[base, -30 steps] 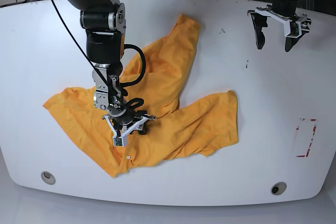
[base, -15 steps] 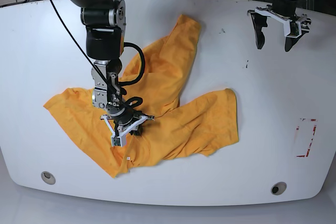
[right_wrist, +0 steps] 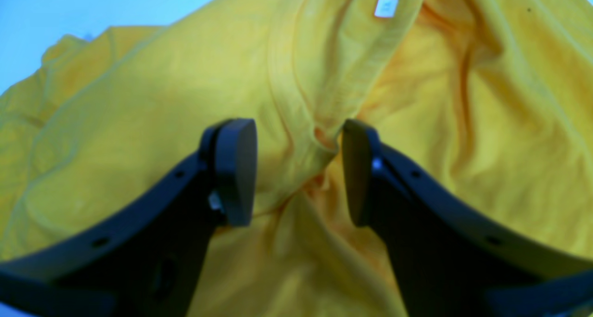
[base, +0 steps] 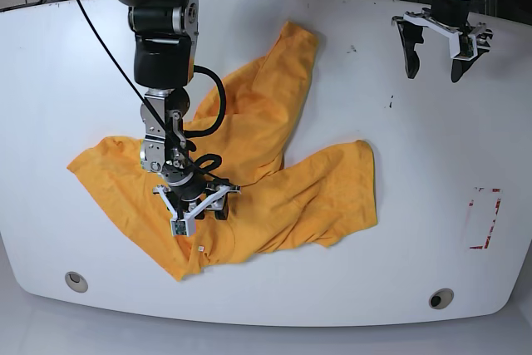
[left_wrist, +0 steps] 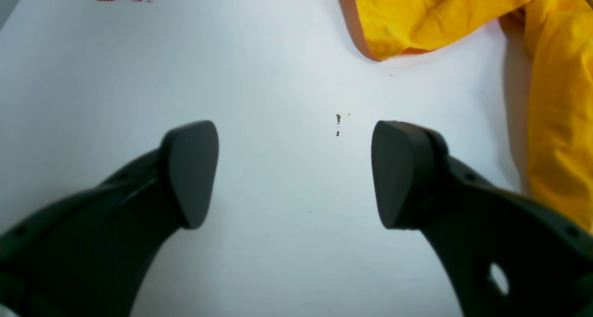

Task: Layout the t-shirt on the table in an organized manner, then fold the t-shirt properly

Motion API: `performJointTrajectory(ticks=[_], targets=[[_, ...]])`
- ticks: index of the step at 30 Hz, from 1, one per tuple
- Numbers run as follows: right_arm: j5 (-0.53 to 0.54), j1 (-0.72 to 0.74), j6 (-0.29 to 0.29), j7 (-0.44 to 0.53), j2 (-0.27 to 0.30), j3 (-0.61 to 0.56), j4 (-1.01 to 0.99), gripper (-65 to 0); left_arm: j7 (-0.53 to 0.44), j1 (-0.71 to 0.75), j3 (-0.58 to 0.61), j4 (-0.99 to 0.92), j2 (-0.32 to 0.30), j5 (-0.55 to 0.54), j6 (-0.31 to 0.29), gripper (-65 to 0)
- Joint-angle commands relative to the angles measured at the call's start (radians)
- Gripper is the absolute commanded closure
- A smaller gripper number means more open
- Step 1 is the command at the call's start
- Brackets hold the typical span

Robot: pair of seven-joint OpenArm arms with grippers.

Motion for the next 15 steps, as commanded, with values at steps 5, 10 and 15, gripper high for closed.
performJointTrajectory(ticks=[5, 10, 15], targets=[[0.016, 0.030, 0.006, 0.028, 0.000, 0.000, 0.016, -29.8, -0.027, -0.004, -0.002, 0.013, -0.004, -0.007, 0.000, -48.6], [0.017, 0.030, 0.006, 0.030, -0.002, 0.000, 0.015, -29.8, -0.027, -0.008, -0.002, 0.013, -0.004, -0.007, 0.000, -48.6], [0.019, 0.047, 0.006, 0.030, -0.003, 0.000, -0.022, -29.8, -0.027, -0.008, -0.002, 0.013, -0.004, -0.007, 0.000, -48.6]])
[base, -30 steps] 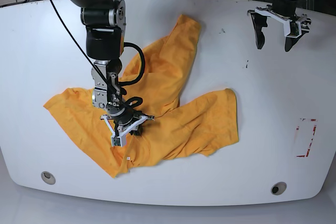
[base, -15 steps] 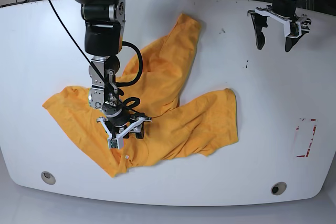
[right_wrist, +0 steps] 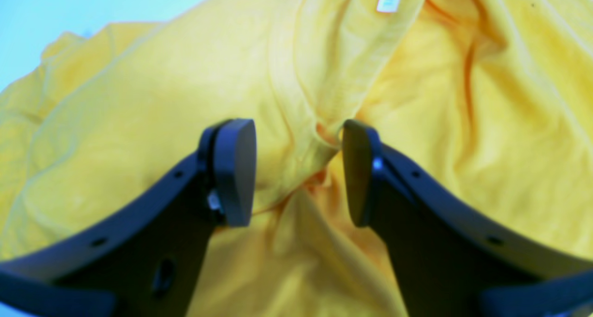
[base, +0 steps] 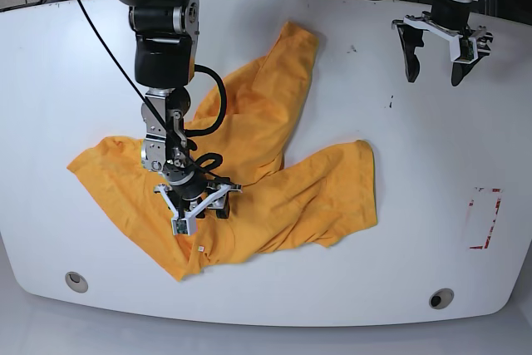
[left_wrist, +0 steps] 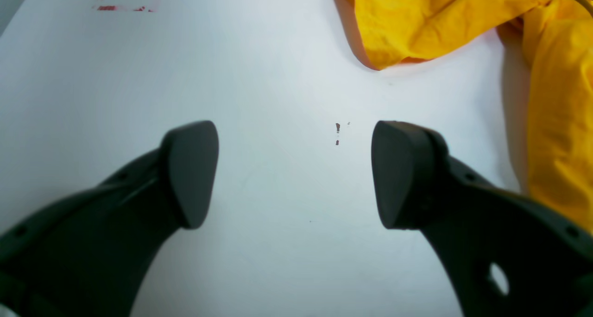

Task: Layout the t-shirt on the table in an organized manner, then fold the t-shirt properly

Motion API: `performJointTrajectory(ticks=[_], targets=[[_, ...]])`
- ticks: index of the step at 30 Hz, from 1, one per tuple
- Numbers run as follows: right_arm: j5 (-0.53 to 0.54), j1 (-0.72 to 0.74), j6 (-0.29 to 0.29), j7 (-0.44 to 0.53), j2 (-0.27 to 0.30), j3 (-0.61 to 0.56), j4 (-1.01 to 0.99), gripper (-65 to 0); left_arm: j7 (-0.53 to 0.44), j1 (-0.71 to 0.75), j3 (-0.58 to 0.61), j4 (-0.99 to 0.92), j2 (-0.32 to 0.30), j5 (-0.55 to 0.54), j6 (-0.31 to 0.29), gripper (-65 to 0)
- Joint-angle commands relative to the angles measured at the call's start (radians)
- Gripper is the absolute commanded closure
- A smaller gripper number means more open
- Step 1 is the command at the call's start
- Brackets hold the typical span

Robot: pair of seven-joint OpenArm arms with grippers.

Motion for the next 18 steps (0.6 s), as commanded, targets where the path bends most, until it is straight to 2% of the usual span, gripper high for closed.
performJointTrajectory(ticks=[1, 14, 18], targets=[[0.018, 0.051, 0.006, 0.030, -0.006, 0.000, -0.026, -29.8, -0.026, 0.005, -0.003, 0.015, -0.004, -0.007, 0.000, -48.6], [0.012, 0.071, 0.006, 0.065, -0.014, 0.000, -0.073, -28.1, -0.026, 0.005, -0.003, 0.015, -0.004, -0.007, 0.000, -48.6], [0.012, 0.080, 0.006, 0.067, -0.014, 0.000, -0.073, -16.8, -0.026, 0.005, -0.003, 0.015, -0.004, -0.007, 0.000, -48.6]])
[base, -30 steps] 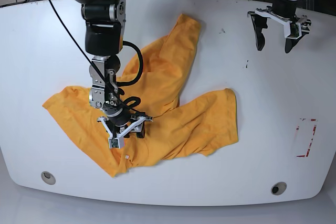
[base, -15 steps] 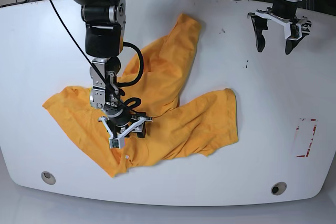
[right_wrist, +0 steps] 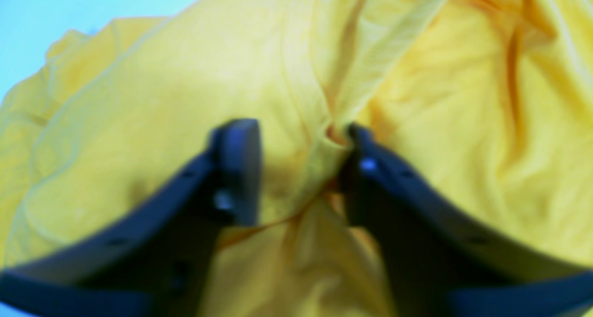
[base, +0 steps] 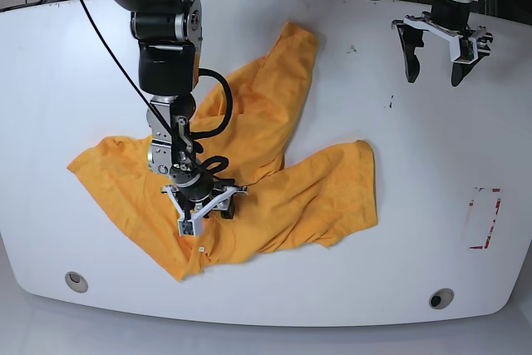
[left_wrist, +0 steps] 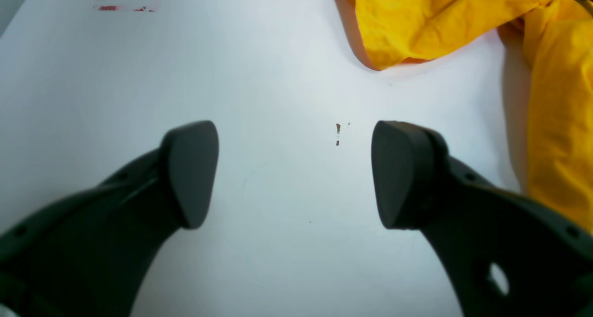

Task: Layout the t-shirt on the table in an organized manner, then fold the t-shirt properly

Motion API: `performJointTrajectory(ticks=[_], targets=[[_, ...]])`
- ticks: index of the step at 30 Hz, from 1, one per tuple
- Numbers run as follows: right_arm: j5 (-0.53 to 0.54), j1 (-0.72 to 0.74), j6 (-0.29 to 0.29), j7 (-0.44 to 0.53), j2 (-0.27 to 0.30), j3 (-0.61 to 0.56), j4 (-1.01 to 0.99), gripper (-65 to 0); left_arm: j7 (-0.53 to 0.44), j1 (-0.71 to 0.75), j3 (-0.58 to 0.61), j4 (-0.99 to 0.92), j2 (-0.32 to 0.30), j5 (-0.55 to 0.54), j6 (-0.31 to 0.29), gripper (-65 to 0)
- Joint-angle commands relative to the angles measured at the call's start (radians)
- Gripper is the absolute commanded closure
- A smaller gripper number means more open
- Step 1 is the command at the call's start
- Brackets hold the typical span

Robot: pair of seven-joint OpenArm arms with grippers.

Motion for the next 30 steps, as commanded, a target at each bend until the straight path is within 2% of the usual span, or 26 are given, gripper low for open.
performJointTrajectory(ticks=[1, 3, 4, 13, 17, 21, 25, 30], targets=[[0.009, 0.048, 0.006, 0.033, 0.002, -0.001, 0.012, -12.8, -0.026, 0.005, -0.002, 0.015, -0.004, -0.007, 0.000, -48.6], [0.009, 0.053, 0.006, 0.033, 0.002, -0.001, 0.012, -2.7, -0.026, 0.005, -0.002, 0.015, -0.004, -0.007, 0.000, -48.6], [0.009, 0.053, 0.006, 0.033, 0.002, -0.001, 0.012, 0.0, -0.026, 0.005, -0.002, 0.015, -0.004, -0.007, 0.000, -48.6], [0.010, 0.044, 0.006, 0.025, 0.004, -0.001, 0.077, 0.0, -0.026, 0.005, 0.018, 0.015, -0.009, -0.007, 0.000, -48.9], [0.010, 0.013, 0.006, -0.018, 0.004, -0.001, 0.175, 0.0, -0.019, 0.005, 0.067, 0.015, -0.050, -0.007, 0.000, -48.9], [0.010, -0.008, 0.006, -0.067, 0.002, -0.012, 0.302, 0.0, 0.032, -0.004, 0.119, 0.015, -0.076, -0.010, 0.000, -48.9], [0.009, -0.022, 0.001, -0.082, 0.010, -0.107, 0.431, 0.0, 0.076, -0.070, 0.156, 0.012, -0.079, -0.008, 0.000, -49.0], [0.007, -0.022, -0.002, -0.094, 0.025, -0.153, 0.560, 0.0, 0.173, -0.147, 0.203, -0.007, -0.079, -0.008, 0.000, -49.0]])
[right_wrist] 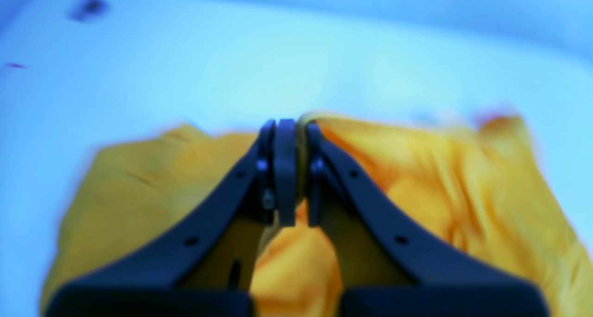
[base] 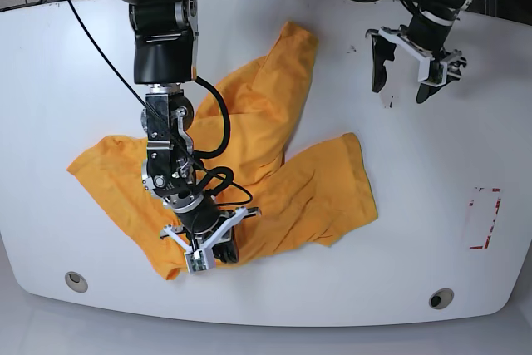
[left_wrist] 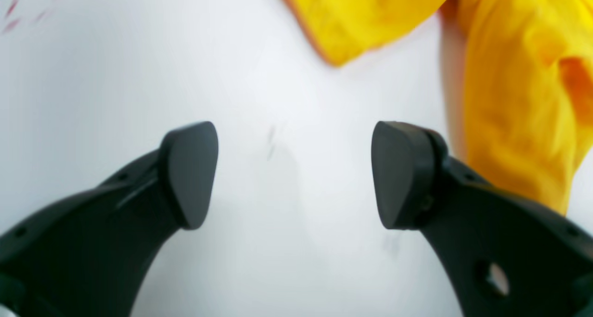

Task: Layout the t-shirt on the table in an organized manner, then fold the t-shirt properly

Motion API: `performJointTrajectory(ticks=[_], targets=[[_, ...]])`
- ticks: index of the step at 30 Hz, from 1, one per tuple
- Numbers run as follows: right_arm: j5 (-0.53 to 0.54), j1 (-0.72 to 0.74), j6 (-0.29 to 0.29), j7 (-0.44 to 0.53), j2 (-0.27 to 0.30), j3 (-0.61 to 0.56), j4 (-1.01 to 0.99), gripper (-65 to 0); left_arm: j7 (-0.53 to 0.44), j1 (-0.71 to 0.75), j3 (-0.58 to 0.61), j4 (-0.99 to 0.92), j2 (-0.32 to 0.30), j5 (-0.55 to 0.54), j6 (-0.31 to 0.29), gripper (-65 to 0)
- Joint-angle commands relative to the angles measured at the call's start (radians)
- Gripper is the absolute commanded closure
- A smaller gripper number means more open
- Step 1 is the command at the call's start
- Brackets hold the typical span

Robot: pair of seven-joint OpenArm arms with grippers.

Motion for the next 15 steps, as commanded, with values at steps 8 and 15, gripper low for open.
performJointTrajectory(ticks=[8, 15], targets=[[0.005, 0.077, -0.010, -0.005, 0.020, -0.064, 0.174, 0.0, 0.122, -0.138, 0.139, -0.019, -0.009, -0.008, -0.004, -49.0], [-0.027, 0.122, -0.010, -0.007, 0.020, -0.096, 0.206, 0.0, 0.182, -0.226, 0.265, -0.078, -0.006, -0.009, -0.052, -49.2]])
